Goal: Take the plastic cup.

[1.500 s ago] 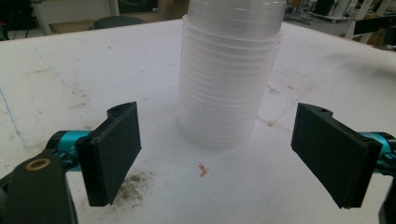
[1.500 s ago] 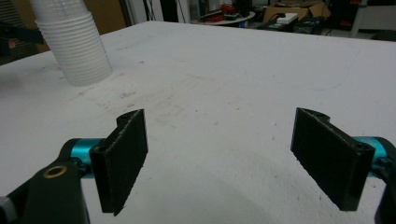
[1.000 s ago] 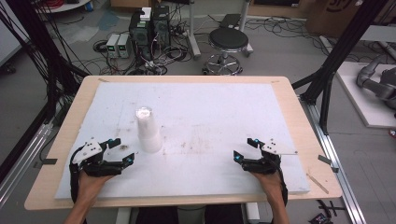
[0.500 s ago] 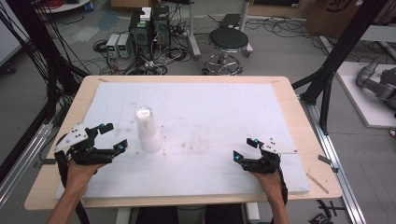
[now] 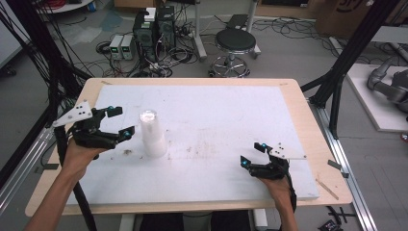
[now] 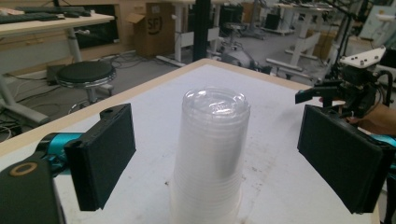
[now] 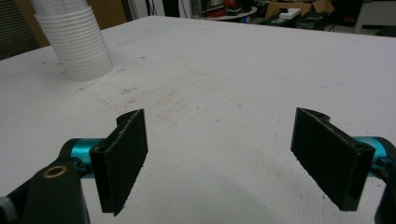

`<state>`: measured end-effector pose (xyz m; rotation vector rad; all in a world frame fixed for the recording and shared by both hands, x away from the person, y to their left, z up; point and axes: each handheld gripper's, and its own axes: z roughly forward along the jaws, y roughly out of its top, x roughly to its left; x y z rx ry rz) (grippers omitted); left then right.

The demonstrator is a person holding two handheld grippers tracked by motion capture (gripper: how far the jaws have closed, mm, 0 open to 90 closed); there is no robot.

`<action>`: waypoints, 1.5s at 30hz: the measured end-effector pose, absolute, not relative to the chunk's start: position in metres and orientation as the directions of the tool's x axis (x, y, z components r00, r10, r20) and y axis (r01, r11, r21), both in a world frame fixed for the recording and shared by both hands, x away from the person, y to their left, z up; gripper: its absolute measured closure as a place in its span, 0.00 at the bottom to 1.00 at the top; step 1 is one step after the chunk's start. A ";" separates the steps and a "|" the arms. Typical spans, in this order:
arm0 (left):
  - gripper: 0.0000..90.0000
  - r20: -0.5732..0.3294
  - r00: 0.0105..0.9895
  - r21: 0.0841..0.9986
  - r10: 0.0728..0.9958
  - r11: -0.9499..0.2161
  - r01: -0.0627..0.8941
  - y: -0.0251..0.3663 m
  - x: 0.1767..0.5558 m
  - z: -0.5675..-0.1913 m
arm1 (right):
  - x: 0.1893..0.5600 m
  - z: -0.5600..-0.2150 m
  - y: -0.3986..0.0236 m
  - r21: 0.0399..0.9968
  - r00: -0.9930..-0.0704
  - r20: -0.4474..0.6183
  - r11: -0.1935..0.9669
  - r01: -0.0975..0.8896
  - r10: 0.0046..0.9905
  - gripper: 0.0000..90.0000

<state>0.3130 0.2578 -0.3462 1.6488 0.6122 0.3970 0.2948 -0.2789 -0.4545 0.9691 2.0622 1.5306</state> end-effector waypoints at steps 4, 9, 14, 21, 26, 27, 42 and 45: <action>0.12 -0.077 0.815 0.976 0.575 -0.124 0.180 0.250 0.324 -0.341 | 0.294 -0.454 -0.278 0.943 -0.682 0.085 0.162 0.291 0.726 0.21; 0.13 -0.071 0.831 0.967 0.552 -0.166 0.193 0.242 0.334 -0.338 | 0.295 -0.454 -0.279 0.942 -0.684 0.084 0.166 0.292 0.725 0.21; 0.13 -0.066 0.842 0.949 0.536 -0.227 0.219 0.232 0.343 -0.340 | 0.294 -0.454 -0.278 0.941 -0.682 0.086 0.166 0.296 0.726 0.21; 0.13 -0.050 0.866 0.915 0.498 -0.324 0.239 0.214 0.354 -0.342 | 0.294 -0.454 -0.278 0.940 -0.681 0.085 0.167 0.296 0.727 0.21; 0.14 -0.045 0.865 0.883 0.499 -0.385 0.268 0.208 0.360 -0.349 | 0.294 -0.454 -0.278 0.940 -0.680 0.086 0.167 0.297 0.728 0.21; 0.14 -0.045 0.865 0.883 0.499 -0.385 0.268 0.208 0.360 -0.349 | 0.294 -0.454 -0.278 0.940 -0.680 0.086 0.167 0.297 0.728 0.21; 0.21 -0.052 0.865 0.854 0.498 -0.428 0.297 0.198 0.369 -0.351 | 0.294 -0.454 -0.278 0.940 -0.681 0.088 0.166 0.299 0.727 0.21; 0.21 -0.051 0.864 0.844 0.501 -0.441 0.306 0.197 0.370 -0.352 | 0.295 -0.454 -0.278 0.939 -0.681 0.091 0.165 0.301 0.726 0.21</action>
